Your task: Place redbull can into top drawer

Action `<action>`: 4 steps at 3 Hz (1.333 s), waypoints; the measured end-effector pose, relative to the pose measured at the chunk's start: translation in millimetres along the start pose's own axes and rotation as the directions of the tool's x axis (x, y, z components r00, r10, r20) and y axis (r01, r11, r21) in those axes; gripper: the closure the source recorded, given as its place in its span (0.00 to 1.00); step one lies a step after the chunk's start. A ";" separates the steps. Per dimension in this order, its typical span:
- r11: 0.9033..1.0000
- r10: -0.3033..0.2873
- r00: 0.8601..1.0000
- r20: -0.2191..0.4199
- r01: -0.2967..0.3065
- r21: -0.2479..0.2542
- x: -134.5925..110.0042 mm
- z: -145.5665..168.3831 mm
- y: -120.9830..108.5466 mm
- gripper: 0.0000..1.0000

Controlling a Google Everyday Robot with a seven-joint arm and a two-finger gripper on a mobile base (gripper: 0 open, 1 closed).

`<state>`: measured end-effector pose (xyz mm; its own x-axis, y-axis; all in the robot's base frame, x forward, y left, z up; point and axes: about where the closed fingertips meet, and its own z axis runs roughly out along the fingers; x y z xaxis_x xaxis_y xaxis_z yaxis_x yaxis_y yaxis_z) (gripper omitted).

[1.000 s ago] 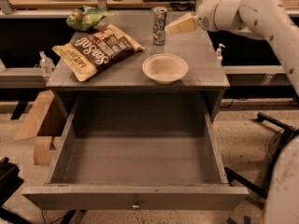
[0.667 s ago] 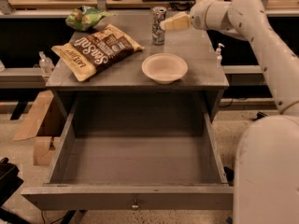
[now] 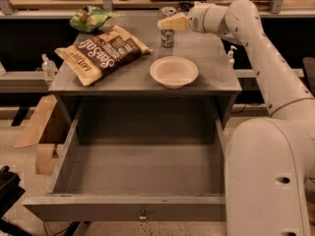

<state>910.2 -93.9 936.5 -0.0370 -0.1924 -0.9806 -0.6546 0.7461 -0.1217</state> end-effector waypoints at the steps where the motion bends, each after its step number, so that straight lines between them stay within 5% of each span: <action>1: 0.998 0.052 0.998 0.030 -0.052 -0.023 6.1 19.1 11.5 0.00; 4: 0.994 0.100 0.991 0.085 -0.097 -0.043 20.6 53.8 29.0 0.63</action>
Offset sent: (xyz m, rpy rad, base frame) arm 0.0224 0.0503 -0.0369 0.1608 0.0033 0.0131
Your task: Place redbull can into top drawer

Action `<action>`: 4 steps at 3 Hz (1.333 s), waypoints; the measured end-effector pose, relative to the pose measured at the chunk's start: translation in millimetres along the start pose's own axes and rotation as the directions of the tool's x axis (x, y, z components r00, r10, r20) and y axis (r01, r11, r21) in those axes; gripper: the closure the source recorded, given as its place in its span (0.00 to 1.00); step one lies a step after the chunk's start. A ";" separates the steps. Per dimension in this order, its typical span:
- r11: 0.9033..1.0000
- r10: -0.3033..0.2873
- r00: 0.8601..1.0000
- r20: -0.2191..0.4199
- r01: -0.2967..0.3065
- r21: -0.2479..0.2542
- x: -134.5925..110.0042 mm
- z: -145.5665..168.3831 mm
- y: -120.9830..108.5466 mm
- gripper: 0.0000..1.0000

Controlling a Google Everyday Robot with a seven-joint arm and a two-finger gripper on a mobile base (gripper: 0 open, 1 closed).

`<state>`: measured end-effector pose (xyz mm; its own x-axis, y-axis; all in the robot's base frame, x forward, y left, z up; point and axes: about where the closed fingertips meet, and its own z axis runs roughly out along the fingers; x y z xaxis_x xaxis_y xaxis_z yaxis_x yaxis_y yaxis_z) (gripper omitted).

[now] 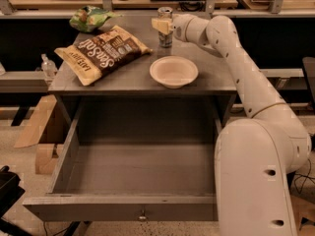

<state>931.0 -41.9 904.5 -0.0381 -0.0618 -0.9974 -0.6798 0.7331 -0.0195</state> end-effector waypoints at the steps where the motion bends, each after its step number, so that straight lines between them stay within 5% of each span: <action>1: 1.000 0.001 1.000 -0.001 -0.001 -0.004 1.0 2.6 2.5 0.86; 2: 1.000 -0.008 1.000 -0.012 0.008 -0.017 -5.7 5.7 8.4 1.00; 4: 0.995 -0.022 1.000 0.000 0.022 -0.092 -56.0 -17.5 50.6 1.00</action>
Offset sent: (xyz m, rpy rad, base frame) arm 0.0001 0.0106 0.0177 -0.0328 0.0053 0.0255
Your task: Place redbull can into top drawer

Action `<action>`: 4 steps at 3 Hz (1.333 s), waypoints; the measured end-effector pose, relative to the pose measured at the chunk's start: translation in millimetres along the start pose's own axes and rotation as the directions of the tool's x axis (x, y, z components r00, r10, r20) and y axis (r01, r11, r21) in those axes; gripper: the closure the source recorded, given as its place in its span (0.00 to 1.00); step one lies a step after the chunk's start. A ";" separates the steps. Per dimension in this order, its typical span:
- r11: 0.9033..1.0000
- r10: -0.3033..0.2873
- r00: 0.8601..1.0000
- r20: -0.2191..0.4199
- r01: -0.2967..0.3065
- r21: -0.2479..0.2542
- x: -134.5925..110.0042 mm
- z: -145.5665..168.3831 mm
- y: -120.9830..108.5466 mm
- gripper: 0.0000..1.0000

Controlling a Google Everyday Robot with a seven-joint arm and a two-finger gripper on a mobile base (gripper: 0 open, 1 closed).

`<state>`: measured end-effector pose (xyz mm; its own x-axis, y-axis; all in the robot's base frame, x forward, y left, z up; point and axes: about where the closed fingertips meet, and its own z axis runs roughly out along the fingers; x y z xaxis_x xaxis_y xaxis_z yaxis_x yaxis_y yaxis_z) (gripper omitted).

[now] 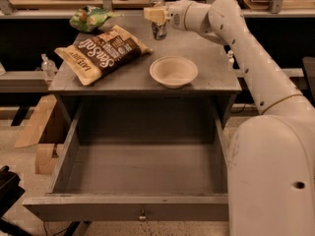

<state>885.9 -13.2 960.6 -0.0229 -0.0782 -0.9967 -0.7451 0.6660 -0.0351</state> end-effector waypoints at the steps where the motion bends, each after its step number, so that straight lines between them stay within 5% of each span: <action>1: 0.999 0.014 1.000 0.023 -0.013 -0.042 -28.8 -26.7 42.2 1.00; 2: 0.997 0.005 0.999 0.042 -0.002 -0.071 -53.9 -57.7 93.2 1.00; 4: 0.963 -0.105 0.994 -0.015 0.098 -0.251 -10.5 -94.6 220.9 1.00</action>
Offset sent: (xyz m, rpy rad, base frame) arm -0.1969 0.0675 0.0222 -0.0062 0.0549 0.1604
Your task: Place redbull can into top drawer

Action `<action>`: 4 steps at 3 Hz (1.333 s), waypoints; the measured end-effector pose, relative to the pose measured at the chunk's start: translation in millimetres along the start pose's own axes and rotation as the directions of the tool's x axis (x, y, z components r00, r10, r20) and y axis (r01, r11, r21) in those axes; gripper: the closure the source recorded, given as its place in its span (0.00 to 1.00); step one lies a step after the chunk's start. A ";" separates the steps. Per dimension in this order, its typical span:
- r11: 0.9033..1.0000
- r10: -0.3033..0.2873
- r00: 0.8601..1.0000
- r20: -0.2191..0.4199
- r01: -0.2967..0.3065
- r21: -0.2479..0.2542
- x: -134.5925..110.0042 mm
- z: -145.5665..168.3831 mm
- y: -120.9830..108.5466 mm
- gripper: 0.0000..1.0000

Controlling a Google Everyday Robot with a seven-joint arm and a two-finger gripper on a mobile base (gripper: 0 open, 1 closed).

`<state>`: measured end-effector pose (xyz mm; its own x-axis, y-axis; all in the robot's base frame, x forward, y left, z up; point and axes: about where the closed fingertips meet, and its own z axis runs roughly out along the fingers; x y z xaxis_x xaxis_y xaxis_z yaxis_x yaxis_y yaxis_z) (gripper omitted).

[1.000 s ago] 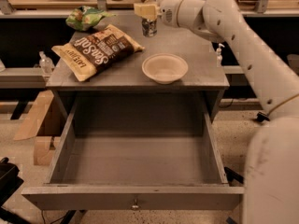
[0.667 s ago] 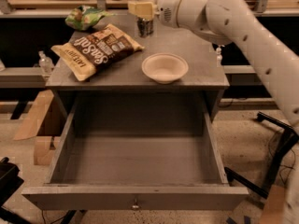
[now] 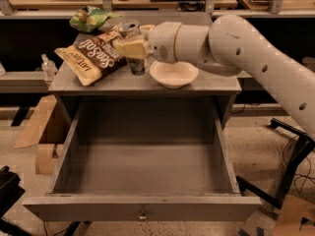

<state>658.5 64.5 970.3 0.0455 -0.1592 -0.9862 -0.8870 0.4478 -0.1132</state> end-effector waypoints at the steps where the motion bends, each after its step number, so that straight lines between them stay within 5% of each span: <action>1: 0.998 -0.011 1.000 0.028 0.013 -0.067 19.2 -2.3 44.6 1.00; 2: 0.995 0.003 0.998 0.065 0.004 -0.101 27.0 -3.1 67.7 1.00; 4: 0.994 0.023 0.996 0.082 -0.014 -0.108 37.9 0.6 73.5 1.00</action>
Offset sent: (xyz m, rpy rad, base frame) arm -0.0823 0.0275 -0.0471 0.0981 -0.0129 0.1409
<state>595.3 92.0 924.5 0.0623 -0.0765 -0.9951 -0.9320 0.3521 -0.0854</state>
